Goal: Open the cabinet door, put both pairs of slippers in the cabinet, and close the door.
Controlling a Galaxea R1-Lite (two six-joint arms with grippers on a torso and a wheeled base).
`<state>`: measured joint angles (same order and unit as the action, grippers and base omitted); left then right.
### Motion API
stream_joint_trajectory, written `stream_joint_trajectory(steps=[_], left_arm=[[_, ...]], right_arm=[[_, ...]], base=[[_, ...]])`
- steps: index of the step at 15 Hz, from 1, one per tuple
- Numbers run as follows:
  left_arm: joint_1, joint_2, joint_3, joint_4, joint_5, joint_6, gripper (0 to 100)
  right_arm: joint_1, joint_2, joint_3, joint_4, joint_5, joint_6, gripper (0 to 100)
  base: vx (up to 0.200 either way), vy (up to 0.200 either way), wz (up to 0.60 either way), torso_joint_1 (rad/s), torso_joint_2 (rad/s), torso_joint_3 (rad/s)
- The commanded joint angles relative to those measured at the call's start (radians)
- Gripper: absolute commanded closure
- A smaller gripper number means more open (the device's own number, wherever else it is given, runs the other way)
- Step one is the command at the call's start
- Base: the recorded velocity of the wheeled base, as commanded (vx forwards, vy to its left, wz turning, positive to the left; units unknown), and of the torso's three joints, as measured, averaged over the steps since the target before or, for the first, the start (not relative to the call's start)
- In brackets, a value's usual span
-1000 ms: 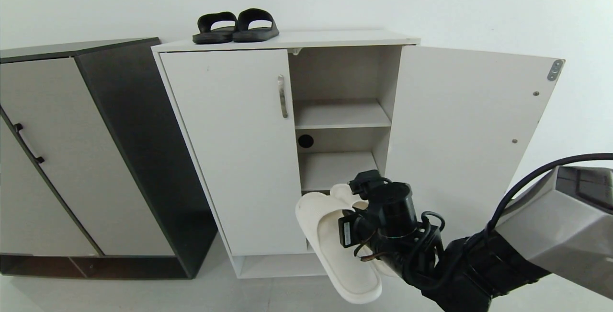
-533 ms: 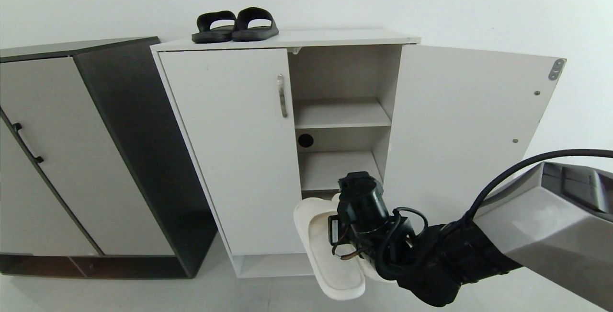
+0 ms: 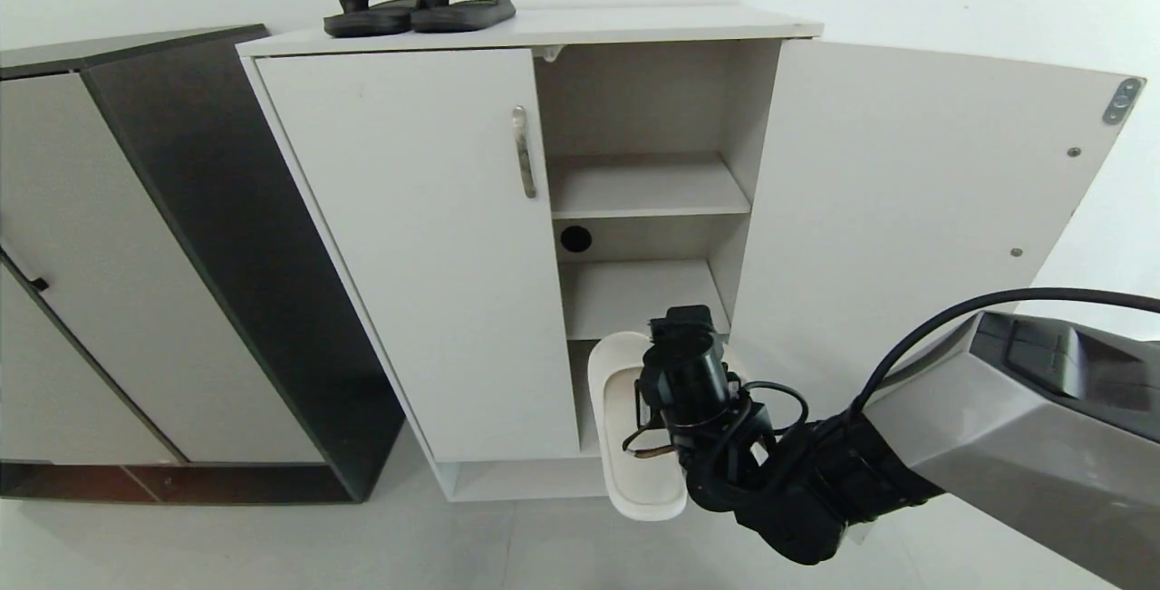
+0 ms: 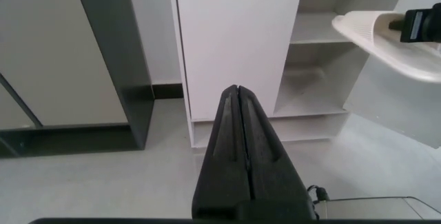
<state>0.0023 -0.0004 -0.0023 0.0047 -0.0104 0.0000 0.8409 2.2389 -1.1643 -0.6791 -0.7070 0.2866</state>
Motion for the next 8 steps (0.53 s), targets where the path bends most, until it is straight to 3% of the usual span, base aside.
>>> stream_joint_trajectory(steps=[1, 5, 8], left_arm=[[0.001, 0.002, -0.001, 0.000, 0.000, 0.000, 100], [0.001, 0.000, -0.001, 0.000, 0.000, 0.000, 100], [0.001, 0.000, 0.001, 0.000, 0.000, 0.000, 100]], right_arm=[[-0.011, 0.014, -0.018, 0.021, -0.011, 0.000, 100], [-0.013, 0.028, -0.015, -0.071, -0.034, -0.041, 100], [-0.014, 0.065, 0.012, -0.361, -0.062, -0.188, 100]], base=[[0.000, 0.000, 0.00, 0.002, 0.00, -0.193], [0.000, 0.000, 0.00, 0.005, 0.00, -0.194], [0.000, 0.000, 0.00, 0.006, 0.00, -0.202]])
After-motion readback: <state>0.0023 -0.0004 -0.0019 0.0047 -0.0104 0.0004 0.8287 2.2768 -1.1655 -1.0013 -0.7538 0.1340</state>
